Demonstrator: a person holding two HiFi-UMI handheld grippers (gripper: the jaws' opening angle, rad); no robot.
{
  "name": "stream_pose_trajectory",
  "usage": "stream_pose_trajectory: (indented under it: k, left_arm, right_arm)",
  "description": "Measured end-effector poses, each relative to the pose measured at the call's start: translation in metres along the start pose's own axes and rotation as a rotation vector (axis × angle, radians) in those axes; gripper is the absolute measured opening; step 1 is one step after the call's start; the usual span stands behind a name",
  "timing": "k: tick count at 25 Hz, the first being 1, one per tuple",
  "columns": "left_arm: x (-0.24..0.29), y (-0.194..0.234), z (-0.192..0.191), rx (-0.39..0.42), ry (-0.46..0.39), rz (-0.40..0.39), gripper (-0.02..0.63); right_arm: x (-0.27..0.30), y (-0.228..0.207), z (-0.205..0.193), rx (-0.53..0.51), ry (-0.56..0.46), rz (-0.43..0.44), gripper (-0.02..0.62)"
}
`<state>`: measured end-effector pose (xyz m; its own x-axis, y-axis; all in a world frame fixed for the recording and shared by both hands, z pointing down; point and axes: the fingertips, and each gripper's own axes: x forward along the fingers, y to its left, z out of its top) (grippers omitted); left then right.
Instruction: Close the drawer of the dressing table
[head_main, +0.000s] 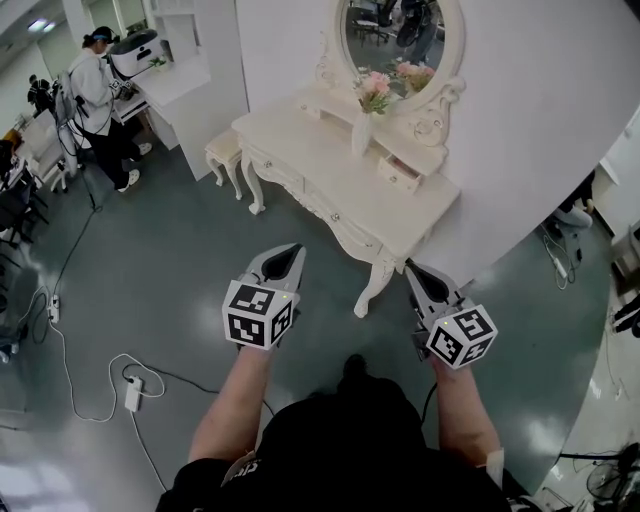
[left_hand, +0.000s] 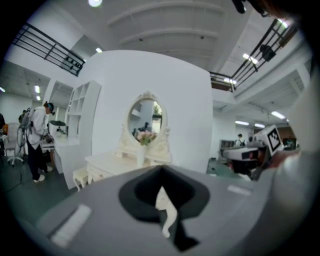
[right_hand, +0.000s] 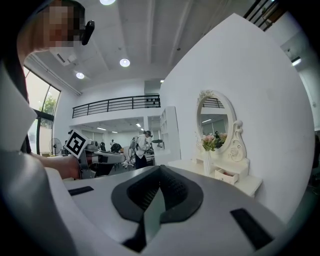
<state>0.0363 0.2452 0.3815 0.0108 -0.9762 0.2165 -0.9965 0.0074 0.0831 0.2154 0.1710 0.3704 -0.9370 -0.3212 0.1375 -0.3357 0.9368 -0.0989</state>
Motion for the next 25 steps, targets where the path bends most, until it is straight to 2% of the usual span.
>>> stream_pose_trajectory:
  k: [13,25]
  left_arm:
    - [0.032,0.044,-0.002,-0.023,0.027,0.038,0.009]
    - [0.137,0.085,0.004,-0.052,0.083,0.054,0.009]
  right_arm:
    - [0.067,-0.023,-0.005,0.047,0.013,0.063,-0.006]
    - [0.150,-0.111,-0.016,0.111,0.066,0.088,-0.006]
